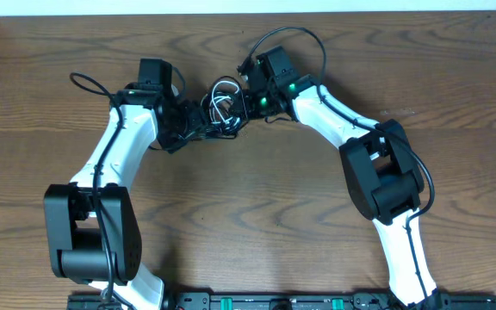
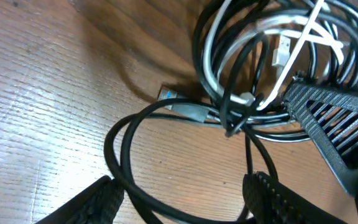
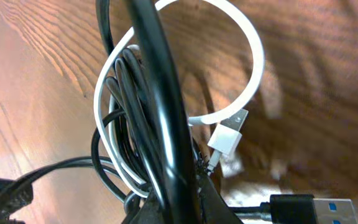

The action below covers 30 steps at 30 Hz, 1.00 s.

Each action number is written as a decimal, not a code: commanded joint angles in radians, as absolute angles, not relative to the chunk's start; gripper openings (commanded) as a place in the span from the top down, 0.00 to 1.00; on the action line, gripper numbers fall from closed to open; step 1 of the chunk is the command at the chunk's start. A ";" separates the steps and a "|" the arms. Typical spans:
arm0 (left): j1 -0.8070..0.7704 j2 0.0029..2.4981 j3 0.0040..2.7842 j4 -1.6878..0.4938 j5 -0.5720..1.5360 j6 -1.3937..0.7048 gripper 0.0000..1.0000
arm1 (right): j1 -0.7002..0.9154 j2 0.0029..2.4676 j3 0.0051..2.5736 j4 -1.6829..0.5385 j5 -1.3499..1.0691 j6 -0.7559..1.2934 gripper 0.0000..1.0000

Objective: Untangle cables

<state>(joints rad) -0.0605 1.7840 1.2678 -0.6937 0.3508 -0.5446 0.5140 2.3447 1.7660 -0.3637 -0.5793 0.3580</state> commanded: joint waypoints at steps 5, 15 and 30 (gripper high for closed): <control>-0.075 1.796 1.262 -0.652 0.374 -0.548 0.31 | 0.493 2.333 1.819 -0.482 -0.674 0.228 0.62; -0.096 1.799 1.262 -0.602 0.271 -0.581 0.42 | 0.452 2.332 2.122 -0.967 -0.677 0.115 0.40; -0.178 1.999 1.262 -0.299 0.319 -0.739 0.92 | 0.548 2.339 2.086 -1.072 -0.585 -0.289 0.61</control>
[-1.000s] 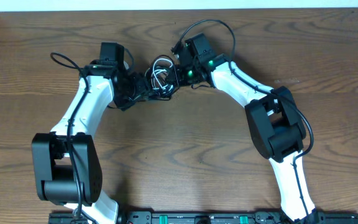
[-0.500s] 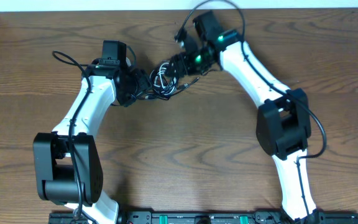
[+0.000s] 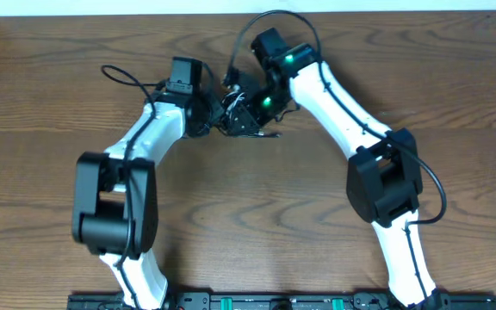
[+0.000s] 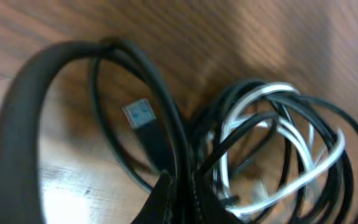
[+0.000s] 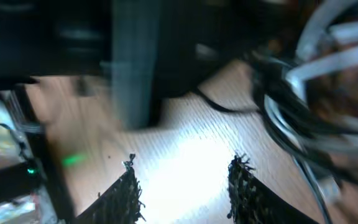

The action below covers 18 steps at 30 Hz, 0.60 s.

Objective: Untangle cables

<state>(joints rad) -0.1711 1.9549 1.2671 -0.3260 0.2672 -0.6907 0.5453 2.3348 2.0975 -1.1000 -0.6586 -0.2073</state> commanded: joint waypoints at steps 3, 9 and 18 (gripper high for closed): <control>-0.175 1.996 1.263 -0.284 0.366 -0.739 0.92 | 0.546 2.341 2.079 -1.018 -0.516 -0.285 0.62; -0.150 1.954 1.267 -0.288 0.458 -0.738 0.54 | 0.540 2.342 2.078 -0.979 -0.496 -0.286 0.52; -0.086 1.798 1.268 -0.391 0.486 -0.716 0.15 | 0.540 2.344 2.077 -0.906 -0.498 -0.286 0.50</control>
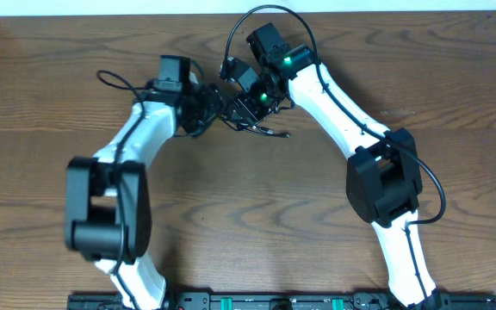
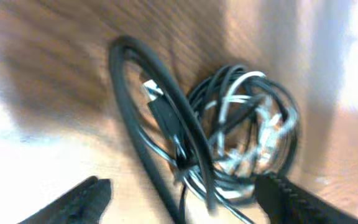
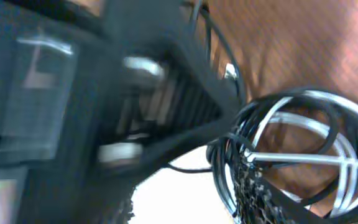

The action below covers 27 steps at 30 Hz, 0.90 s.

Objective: Untangle cables

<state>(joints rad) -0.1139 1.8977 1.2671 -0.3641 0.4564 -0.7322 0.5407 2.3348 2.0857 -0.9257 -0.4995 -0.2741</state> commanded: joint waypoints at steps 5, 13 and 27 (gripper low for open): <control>-0.021 1.725 1.268 -0.474 0.486 -0.716 0.15 | 0.539 2.362 2.065 -0.857 -0.496 -0.286 0.45; 0.053 1.719 1.267 -0.643 0.458 -0.653 0.15 | 0.552 2.457 2.065 -0.754 -0.500 -0.323 0.45; 0.047 1.719 1.266 -0.755 0.377 -0.571 0.15 | 0.476 2.373 2.101 -0.651 -0.606 -0.065 0.99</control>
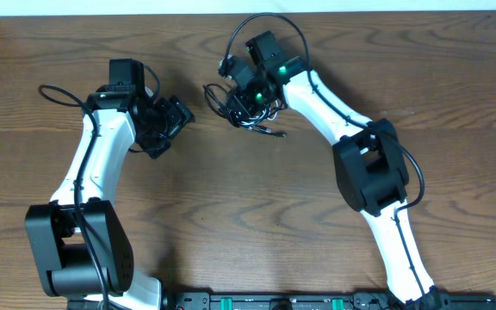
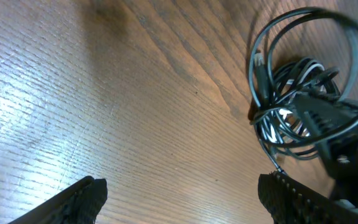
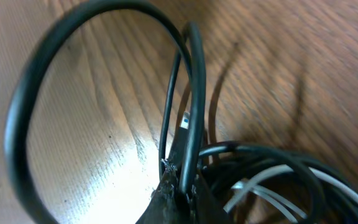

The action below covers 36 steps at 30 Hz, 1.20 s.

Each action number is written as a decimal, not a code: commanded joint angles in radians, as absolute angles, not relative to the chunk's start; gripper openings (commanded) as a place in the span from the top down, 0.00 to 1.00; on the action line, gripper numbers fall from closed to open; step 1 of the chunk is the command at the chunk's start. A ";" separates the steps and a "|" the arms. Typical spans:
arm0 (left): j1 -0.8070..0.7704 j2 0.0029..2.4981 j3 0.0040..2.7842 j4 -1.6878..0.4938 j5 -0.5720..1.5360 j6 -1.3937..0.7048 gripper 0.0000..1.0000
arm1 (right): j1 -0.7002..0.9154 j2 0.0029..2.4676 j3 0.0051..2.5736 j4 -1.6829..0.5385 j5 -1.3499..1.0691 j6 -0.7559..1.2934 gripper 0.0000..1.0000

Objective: Untangle cables

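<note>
A tangle of black and white cables [image 1: 231, 110] lies on the wooden table at the back centre. My right gripper [image 1: 246, 96] sits over it, and in the right wrist view the gripper [image 3: 182, 186] is shut on a black cable [image 3: 194, 124] that rises into a wide loop. White strands [image 3: 260, 186] lie beside it. My left gripper [image 1: 166, 125] stands open to the left of the tangle, apart from it. In the left wrist view the gripper [image 2: 182, 190] holds nothing, and the cable bundle [image 2: 297, 106] shows at the upper right.
The brown wooden table [image 1: 257, 215] stretches towards the front. A loose cable end [image 1: 275, 132] sticks out of the tangle to the right. The arms' own black leads curl behind each wrist. A dark rail [image 1: 274, 301] runs along the front edge.
My left gripper, open beside the tangle before, now stands open well to the left of it. My right gripper, open then, is now shut on a black cable.
At first my right gripper was shut on a black cable and the left was open at the tangle. Then the left was shut on a black cable with the right open. Then both were open by the tangle. Now the right grips a black cable and the left stands off.
</note>
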<state>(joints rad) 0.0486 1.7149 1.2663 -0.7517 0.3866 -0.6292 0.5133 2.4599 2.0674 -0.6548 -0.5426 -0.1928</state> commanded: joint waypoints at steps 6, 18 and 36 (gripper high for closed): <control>0.047 1.719 1.265 -0.755 0.429 -0.527 0.15 | 0.442 2.334 2.101 -0.661 -0.611 0.052 0.99; 0.047 1.719 1.265 -0.759 0.426 -0.527 0.15 | 0.478 2.342 2.077 -0.734 -0.473 0.052 0.01; 0.047 1.720 1.262 -0.781 0.426 -0.527 0.15 | 0.614 2.441 2.077 -0.585 -0.147 -0.186 0.01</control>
